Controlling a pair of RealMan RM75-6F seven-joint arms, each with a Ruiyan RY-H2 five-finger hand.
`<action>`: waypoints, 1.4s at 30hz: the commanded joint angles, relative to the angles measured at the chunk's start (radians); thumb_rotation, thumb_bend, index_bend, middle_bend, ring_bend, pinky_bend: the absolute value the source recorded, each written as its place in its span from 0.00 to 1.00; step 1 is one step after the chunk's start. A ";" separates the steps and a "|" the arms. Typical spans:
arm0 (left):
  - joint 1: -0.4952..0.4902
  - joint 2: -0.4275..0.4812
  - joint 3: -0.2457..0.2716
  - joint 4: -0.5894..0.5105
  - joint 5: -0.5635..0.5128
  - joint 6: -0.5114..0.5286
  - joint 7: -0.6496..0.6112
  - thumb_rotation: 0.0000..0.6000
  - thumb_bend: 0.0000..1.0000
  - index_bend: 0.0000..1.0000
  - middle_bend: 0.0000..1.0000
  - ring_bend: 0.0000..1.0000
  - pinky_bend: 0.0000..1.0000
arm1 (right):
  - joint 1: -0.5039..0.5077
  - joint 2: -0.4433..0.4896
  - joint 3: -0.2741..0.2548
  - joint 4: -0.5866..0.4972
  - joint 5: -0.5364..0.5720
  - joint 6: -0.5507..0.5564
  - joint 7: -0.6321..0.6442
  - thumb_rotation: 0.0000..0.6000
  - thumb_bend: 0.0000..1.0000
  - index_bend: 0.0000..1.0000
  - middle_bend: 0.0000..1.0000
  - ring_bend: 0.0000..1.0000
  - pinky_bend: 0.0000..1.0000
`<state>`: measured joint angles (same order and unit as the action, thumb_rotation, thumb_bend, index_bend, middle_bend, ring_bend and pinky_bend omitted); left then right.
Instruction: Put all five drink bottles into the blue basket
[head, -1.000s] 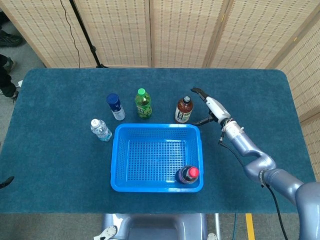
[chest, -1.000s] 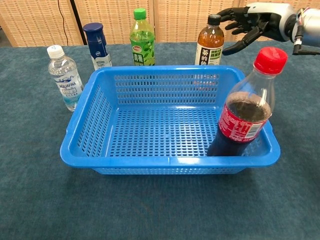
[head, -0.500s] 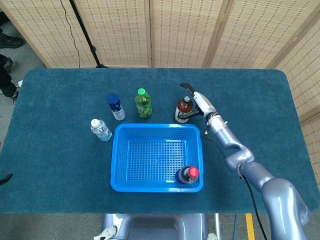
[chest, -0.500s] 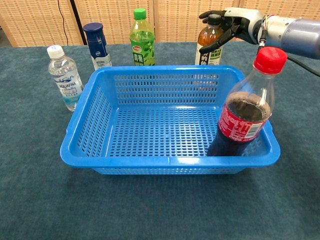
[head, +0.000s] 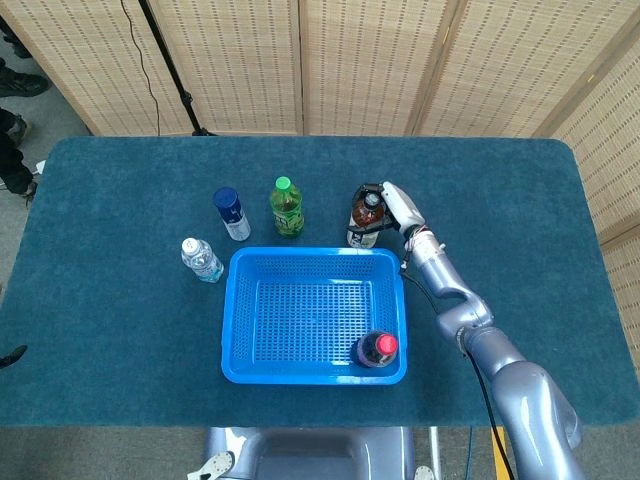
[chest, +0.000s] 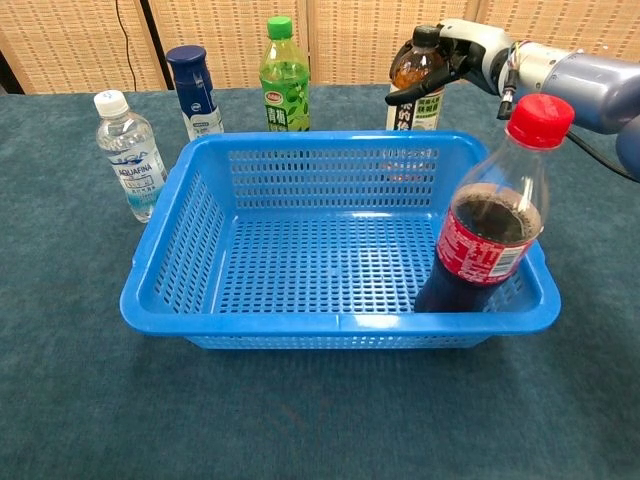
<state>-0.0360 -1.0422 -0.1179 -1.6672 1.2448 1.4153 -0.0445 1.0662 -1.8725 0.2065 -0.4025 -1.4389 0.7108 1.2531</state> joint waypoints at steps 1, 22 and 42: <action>0.002 0.004 0.002 0.000 0.007 0.002 -0.011 1.00 0.00 0.00 0.00 0.00 0.00 | -0.011 0.014 0.001 -0.018 -0.004 0.054 -0.010 1.00 0.29 0.59 0.65 0.63 0.76; 0.018 0.014 0.027 -0.002 0.080 0.034 -0.049 1.00 0.00 0.00 0.00 0.00 0.00 | -0.218 0.635 0.008 -1.028 -0.079 0.377 -0.180 1.00 0.29 0.59 0.65 0.63 0.76; 0.024 0.019 0.037 0.001 0.109 0.048 -0.071 1.00 0.00 0.00 0.00 0.00 0.00 | -0.224 0.543 -0.098 -1.061 -0.169 0.341 -0.331 1.00 0.30 0.58 0.64 0.62 0.75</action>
<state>-0.0124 -1.0238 -0.0827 -1.6658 1.3500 1.4616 -0.1140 0.8430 -1.3193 0.1178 -1.4762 -1.6009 1.0564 0.9337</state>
